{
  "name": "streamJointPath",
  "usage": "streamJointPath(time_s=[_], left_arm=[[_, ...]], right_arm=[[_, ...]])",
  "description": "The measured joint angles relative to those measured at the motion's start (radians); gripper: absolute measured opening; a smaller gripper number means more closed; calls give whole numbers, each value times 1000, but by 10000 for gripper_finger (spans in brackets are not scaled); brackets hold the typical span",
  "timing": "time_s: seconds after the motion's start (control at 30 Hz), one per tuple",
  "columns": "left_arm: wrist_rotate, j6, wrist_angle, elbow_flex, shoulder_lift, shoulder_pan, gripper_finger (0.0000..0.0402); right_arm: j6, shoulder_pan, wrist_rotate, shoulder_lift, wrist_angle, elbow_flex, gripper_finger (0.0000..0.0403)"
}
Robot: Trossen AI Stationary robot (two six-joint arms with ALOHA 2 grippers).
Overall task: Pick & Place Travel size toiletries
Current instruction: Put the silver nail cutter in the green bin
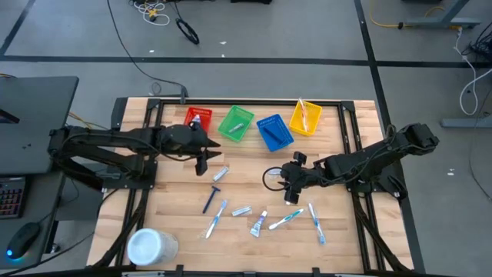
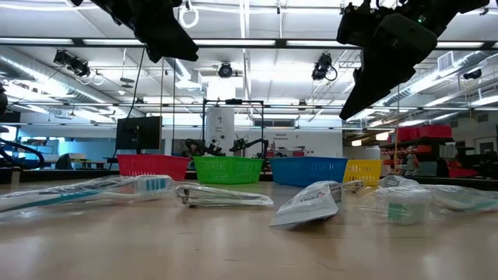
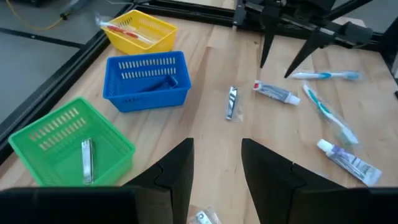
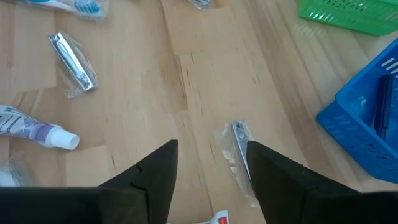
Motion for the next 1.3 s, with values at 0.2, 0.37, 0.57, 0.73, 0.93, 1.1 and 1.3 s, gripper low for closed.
streamJointPath(time_s=[0.2,0.37,0.57,0.73,0.93,1.1,1.3], left_arm=[[56,-10,-17,13,1,0,141],[56,-7,-8,35,16,0,141],[58,-16,-16,33,60,0,141],[59,-24,-3,33,60,0,141],[59,-36,9,33,60,-1,141],[59,-25,-1,32,75,-4,141],[38,-68,3,24,136,-23,141]], right_arm=[[0,0,0,0,0,0,202],[2,0,1,0,2,0,202],[10,0,1,0,7,0,202],[11,0,1,0,4,0,202],[11,0,1,0,12,0,202],[-4,0,2,0,17,0,202],[-2,0,1,3,17,0,202]])
